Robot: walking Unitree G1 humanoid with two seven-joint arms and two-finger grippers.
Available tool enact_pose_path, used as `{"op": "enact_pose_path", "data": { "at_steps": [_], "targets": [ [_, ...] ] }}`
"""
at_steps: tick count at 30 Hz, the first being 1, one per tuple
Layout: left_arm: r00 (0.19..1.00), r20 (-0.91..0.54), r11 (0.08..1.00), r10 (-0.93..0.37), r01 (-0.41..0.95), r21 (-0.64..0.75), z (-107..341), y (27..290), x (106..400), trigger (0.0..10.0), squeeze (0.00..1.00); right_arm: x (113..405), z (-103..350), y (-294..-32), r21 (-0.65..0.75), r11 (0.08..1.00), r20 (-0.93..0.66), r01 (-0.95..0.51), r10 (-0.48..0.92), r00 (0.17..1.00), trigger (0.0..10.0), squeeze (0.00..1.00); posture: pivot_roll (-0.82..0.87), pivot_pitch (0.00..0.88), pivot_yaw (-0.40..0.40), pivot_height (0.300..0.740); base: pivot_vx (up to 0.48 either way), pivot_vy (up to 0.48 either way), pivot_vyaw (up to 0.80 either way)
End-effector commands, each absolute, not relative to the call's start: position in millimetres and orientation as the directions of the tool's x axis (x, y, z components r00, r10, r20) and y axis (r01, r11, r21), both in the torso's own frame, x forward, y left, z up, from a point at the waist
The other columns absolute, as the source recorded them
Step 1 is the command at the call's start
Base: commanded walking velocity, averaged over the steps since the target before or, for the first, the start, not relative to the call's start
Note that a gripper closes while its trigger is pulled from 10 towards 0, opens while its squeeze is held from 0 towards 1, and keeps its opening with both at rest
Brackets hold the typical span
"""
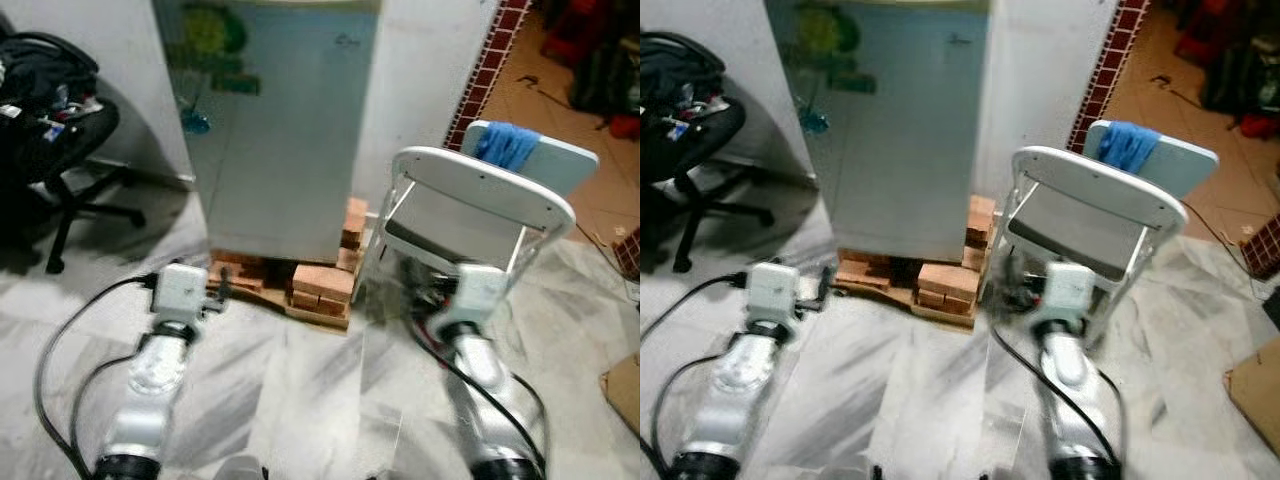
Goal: Restocking fridge
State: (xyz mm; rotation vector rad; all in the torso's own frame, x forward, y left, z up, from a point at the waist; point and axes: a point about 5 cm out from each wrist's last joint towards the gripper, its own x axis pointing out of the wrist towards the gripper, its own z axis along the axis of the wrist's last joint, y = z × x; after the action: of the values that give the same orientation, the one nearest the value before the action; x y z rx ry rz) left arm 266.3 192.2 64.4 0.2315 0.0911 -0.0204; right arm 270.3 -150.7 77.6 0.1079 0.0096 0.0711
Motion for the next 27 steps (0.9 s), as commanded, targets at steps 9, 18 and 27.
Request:
{"op": "enact_pose_path", "data": {
  "at_steps": [9,18,27],
  "targets": [
    [0.995,-0.088,0.974,-0.043,0.062,0.217,66.3,183.5,270.2,10.0,0.0,268.3,76.4,-167.1,0.089,0.996,-0.013,-0.022,0.023,1.0,10.0,0.0,0.06,0.032,-0.007,0.74,0.0,0.465,-0.06],
    [0.995,-0.092,0.975,-0.042,0.061,0.212,65.5,183.5,269.6,10.0,0.0,269.2,77.7,-168.6,0.089,0.996,-0.008,-0.019,0.02,1.0,10.0,0.0,0.06,0.031,-0.008,0.74,0.0,0.465,-0.27],
    [0.993,-0.068,0.977,-0.092,0.104,0.188,68.6,183.1,266.3,10.0,0.0,268.1,77.3,-170.0,0.084,0.996,-0.008,-0.009,0.01,1.0,10.0,0.0,0.05,0.029,-0.004,0.74,0.0,0.103,0.0]
  ]
}}
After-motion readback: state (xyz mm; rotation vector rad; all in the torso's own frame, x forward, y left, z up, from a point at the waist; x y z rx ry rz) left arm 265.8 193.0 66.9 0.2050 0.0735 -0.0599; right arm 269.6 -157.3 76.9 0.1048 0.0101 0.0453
